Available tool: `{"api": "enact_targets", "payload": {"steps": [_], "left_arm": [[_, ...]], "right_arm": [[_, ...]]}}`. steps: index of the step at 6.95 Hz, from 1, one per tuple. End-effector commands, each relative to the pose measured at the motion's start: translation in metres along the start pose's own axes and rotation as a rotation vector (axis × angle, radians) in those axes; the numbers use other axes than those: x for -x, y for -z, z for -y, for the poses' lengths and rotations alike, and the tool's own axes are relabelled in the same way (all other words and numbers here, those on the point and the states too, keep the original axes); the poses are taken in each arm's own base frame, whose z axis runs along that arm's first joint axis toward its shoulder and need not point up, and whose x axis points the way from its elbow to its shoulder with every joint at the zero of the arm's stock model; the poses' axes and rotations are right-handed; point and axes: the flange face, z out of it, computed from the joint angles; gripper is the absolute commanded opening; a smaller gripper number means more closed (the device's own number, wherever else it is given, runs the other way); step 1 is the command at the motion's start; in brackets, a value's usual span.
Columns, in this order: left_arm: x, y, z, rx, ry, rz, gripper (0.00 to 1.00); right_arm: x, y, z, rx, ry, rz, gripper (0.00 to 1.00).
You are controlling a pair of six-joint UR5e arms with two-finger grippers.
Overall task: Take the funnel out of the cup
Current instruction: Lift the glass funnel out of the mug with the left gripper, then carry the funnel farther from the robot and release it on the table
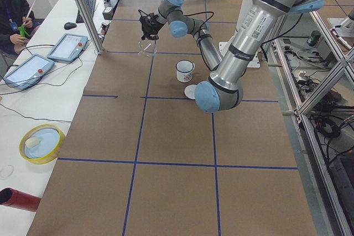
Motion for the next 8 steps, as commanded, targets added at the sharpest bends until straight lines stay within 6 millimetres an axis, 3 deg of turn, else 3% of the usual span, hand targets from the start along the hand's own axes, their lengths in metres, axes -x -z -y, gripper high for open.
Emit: {"api": "enact_targets", "payload": {"steps": [1, 2, 5, 6, 7, 8], "left_arm": [[0.044, -0.1, 0.025, -0.092, 0.121, -0.113, 0.0], [0.068, -0.132, 0.019, -0.126, 0.123, -0.143, 0.0], [0.082, -0.144, 0.005, -0.126, 0.102, -0.118, 0.0], [0.083, -0.144, 0.003, -0.122, 0.094, -0.116, 0.1], [0.082, -0.143, 0.002, -0.12, 0.071, -0.117, 0.34], [0.077, -0.14, 0.004, -0.121, 0.022, -0.123, 0.73]], "right_arm": [[0.0, 0.0, 0.0, -0.001, 0.001, 0.0, 1.0], [0.0, 0.0, 0.0, -0.001, 0.001, 0.0, 1.0], [0.0, 0.0, 0.0, -0.001, 0.001, 0.0, 1.0], [0.0, 0.0, 0.0, 0.0, 0.0, 0.0, 1.0], [0.0, 0.0, 0.0, -0.001, 0.001, 0.0, 1.0], [0.0, 0.0, 0.0, -0.001, 0.001, 0.0, 1.0]]}}
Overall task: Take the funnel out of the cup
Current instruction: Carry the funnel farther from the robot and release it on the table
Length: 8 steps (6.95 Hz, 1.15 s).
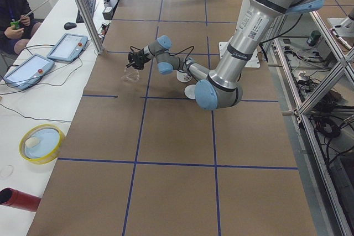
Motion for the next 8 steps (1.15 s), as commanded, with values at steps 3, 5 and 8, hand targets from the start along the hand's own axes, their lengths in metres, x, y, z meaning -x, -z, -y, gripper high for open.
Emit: {"api": "enact_targets", "payload": {"steps": [3, 5, 8], "left_arm": [[-0.027, 0.039, 0.005, 0.076, -0.14, -0.037, 1.0], [-0.018, 0.126, 0.032, 0.235, -0.388, 0.069, 1.0], [-0.002, 0.25, 0.123, 0.381, -0.691, 0.206, 1.0]], "right_arm": [[0.0, 0.0, 0.0, 0.0, 0.0, 0.0, 1.0], [0.0, 0.0, 0.0, 0.0, 0.0, 0.0, 1.0], [0.0, -0.001, 0.0, 0.001, -0.001, 0.0, 1.0]]}}
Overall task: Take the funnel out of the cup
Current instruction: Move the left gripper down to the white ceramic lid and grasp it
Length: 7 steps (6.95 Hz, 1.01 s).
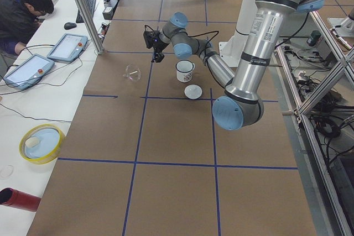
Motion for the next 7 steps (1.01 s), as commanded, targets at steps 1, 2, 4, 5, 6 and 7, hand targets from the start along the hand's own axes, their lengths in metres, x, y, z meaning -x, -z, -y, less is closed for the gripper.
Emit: {"api": "enact_targets", "payload": {"steps": [1, 2, 4, 5, 6, 7], "left_arm": [[0.102, 0.086, -0.004, 0.164, -0.266, 0.085, 1.0], [0.133, 0.099, -0.017, 0.257, -0.322, 0.11, 1.0], [0.149, 0.041, -0.076, 0.407, -0.38, 0.187, 1.0], [0.134, 0.004, -0.1, 0.435, -0.413, 0.189, 1.0], [0.124, -0.012, -0.111, 0.439, -0.35, 0.2, 1.0], [0.12, -0.02, -0.134, 0.445, -0.364, 0.206, 1.0]], "right_arm": [[0.0, 0.0, 0.0, 0.0, 0.0, 0.0, 1.0], [0.0, 0.001, 0.001, -0.001, 0.001, 0.0, 1.0], [0.0, 0.001, 0.0, -0.001, 0.001, 0.0, 1.0], [0.0, 0.0, 0.0, 0.001, -0.001, 0.0, 1.0], [0.0, 0.001, 0.0, -0.001, 0.001, 0.0, 1.0], [0.001, 0.001, 0.001, -0.002, 0.002, 0.0, 1.0]]}}
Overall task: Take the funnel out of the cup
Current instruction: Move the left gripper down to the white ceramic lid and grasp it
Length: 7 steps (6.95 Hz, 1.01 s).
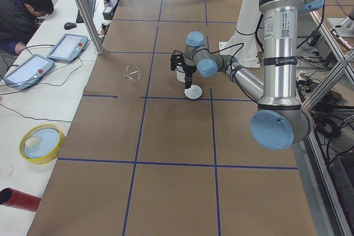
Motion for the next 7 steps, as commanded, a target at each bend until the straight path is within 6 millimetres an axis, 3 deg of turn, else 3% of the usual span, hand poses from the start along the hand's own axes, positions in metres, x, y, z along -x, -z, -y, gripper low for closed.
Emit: {"api": "enact_targets", "payload": {"steps": [1, 3, 4, 7], "left_arm": [[-0.019, -0.035, -0.018, -0.008, 0.028, 0.036, 1.0], [-0.019, -0.059, -0.012, -0.021, 0.053, 0.071, 0.96], [-0.023, -0.065, -0.021, -0.005, 0.04, 0.074, 0.92], [-0.028, -0.069, -0.031, 0.013, 0.024, 0.07, 0.83]], "right_arm": [[0.0, 0.0, 0.0, 0.0, 0.0, 0.0, 1.0], [0.0, 0.0, 0.0, 0.001, -0.001, 0.0, 1.0], [0.0, 0.0, 0.0, 0.0, 0.0, 0.0, 1.0], [0.0, 0.0, 0.0, 0.001, -0.001, 0.0, 1.0]]}}
